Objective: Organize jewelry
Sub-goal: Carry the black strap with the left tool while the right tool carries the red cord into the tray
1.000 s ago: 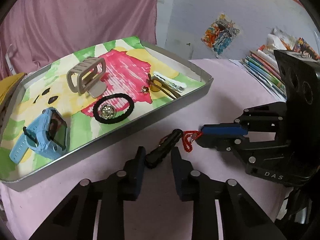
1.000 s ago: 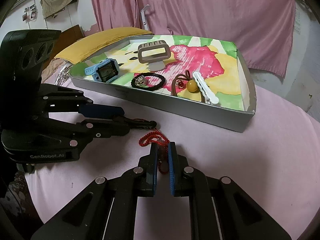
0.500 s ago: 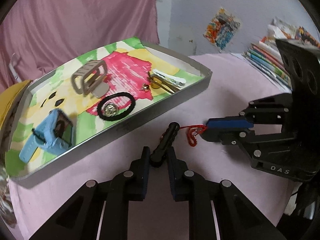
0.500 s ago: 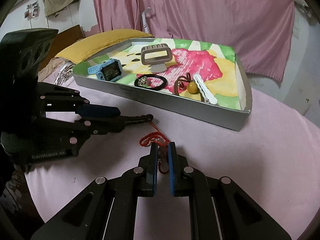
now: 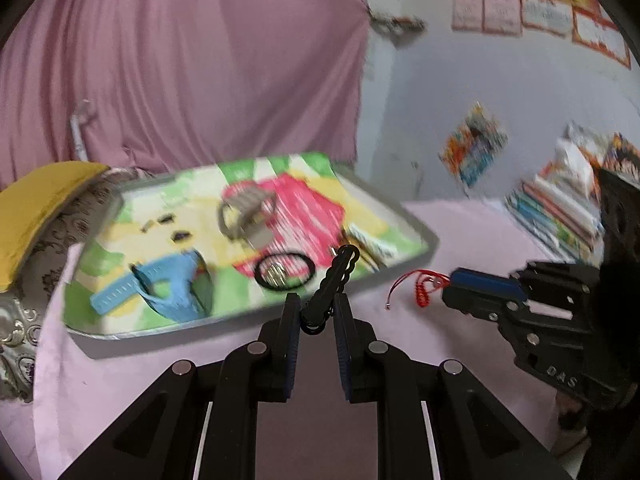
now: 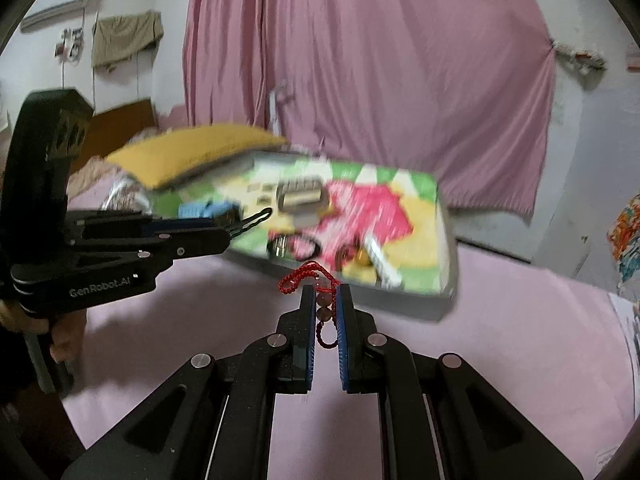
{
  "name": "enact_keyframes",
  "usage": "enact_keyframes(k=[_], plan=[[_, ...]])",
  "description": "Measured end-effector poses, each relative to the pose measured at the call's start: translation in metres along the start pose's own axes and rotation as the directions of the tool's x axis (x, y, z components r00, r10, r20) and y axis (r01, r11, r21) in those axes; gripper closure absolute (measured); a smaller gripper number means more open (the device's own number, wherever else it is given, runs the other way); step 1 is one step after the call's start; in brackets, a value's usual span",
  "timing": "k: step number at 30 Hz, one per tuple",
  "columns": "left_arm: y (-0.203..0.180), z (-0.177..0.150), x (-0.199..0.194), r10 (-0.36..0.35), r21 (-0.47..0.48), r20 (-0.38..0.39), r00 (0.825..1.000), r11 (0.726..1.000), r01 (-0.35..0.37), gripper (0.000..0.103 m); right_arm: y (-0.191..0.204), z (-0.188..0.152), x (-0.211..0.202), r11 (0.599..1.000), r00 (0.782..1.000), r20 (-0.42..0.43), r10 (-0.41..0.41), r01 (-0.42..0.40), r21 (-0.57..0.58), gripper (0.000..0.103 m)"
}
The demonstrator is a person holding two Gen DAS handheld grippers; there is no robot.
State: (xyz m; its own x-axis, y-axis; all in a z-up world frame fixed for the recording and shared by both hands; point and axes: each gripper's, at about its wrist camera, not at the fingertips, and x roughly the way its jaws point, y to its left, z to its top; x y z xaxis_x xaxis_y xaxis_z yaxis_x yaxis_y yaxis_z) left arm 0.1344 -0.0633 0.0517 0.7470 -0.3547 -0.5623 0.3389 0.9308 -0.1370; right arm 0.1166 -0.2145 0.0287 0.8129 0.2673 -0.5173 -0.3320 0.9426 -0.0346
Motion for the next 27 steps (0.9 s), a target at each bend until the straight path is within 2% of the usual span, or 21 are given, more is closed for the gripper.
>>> enact_keyframes(k=[5, 8, 12, 15, 19, 27], plan=[[0.002, 0.014, -0.011, 0.076, -0.054, 0.125, 0.989, 0.996, -0.069, 0.087, -0.001, 0.012, -0.014, 0.998, 0.988, 0.148, -0.039, 0.030, 0.060, 0.094], [0.005, 0.021, -0.016, 0.121, -0.097, 0.201, 0.972, 0.990, -0.103, 0.087, -0.004, 0.019, -0.016, 0.993, 0.972, 0.228, -0.057, 0.033, 0.110, 0.094], [0.007, 0.028, -0.019, 0.175, -0.125, 0.293, 0.940, 0.982, -0.144, 0.087, -0.009, 0.026, -0.013, 0.987, 0.948, 0.309, -0.073, 0.024, 0.158, 0.094], [0.007, 0.033, -0.014, 0.211, -0.113, 0.320, 0.924, 0.977, -0.183, 0.087, -0.009, 0.030, -0.005, 0.986, 0.943, 0.322, -0.085, 0.032, 0.164, 0.094], [0.010, 0.033, -0.006, 0.238, -0.114, 0.334, 0.912, 0.971, -0.212, 0.087, -0.010, 0.034, 0.008, 0.984, 0.940, 0.325, -0.099, 0.045, 0.170, 0.094], [0.011, 0.031, 0.007, 0.250, -0.114, 0.310, 0.917, 0.968, -0.225, 0.087, -0.011, 0.037, 0.033, 0.983, 0.955, 0.281, -0.090, 0.040, 0.177, 0.094]])
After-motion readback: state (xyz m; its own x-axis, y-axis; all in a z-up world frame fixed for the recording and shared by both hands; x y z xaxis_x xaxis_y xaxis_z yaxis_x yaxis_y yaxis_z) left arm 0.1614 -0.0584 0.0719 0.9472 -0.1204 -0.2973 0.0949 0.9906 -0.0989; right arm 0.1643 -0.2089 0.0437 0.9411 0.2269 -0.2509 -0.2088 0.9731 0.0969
